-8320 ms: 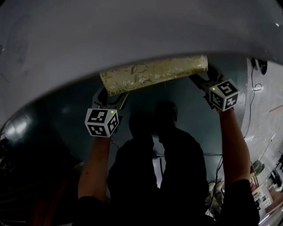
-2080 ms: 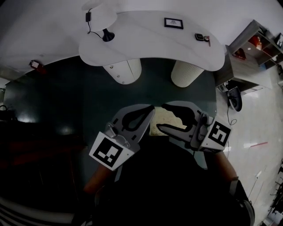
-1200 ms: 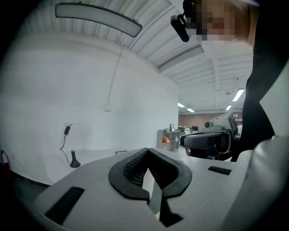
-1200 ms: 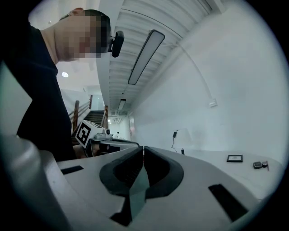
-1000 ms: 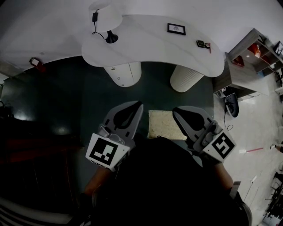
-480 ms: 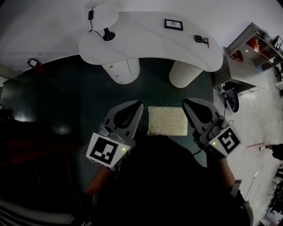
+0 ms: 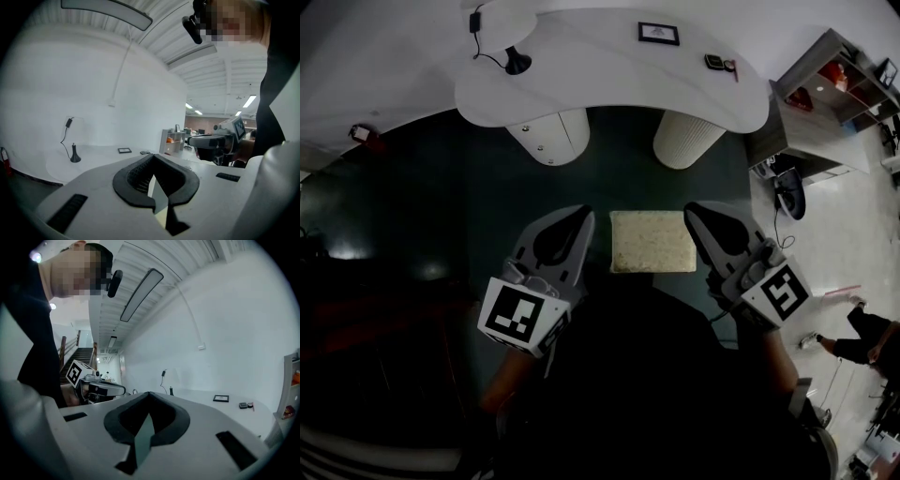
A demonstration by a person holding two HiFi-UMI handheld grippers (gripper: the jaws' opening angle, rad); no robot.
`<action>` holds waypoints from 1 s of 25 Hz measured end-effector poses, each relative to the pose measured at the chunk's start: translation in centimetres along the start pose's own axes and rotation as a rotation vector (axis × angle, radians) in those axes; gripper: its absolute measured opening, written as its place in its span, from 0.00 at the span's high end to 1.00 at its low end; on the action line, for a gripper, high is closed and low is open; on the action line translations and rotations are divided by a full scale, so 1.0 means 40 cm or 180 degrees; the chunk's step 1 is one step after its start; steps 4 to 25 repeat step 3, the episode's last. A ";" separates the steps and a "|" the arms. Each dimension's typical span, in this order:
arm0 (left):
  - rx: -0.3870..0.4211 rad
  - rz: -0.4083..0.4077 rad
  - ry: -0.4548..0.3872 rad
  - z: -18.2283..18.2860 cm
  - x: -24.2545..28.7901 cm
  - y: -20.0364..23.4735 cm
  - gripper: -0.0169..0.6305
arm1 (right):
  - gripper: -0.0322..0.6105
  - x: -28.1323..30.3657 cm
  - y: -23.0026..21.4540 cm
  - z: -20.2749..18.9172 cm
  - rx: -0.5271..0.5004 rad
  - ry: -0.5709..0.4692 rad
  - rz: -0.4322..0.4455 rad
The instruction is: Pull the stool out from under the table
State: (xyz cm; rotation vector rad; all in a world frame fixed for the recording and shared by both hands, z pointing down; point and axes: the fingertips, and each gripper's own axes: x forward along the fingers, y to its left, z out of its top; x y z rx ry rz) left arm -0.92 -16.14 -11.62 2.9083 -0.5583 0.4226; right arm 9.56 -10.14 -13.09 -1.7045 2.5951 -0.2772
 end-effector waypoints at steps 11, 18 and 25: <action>0.0007 0.0000 0.0052 -0.021 -0.005 -0.011 0.95 | 0.92 -0.006 0.014 -0.014 0.0033 0.0000 0.0020; 0.0007 0.0000 0.0052 -0.021 -0.005 -0.011 0.95 | 0.92 -0.006 0.014 -0.014 0.0033 0.0000 0.0020; 0.0007 0.0000 0.0052 -0.021 -0.005 -0.011 0.95 | 0.92 -0.006 0.014 -0.014 0.0033 0.0000 0.0020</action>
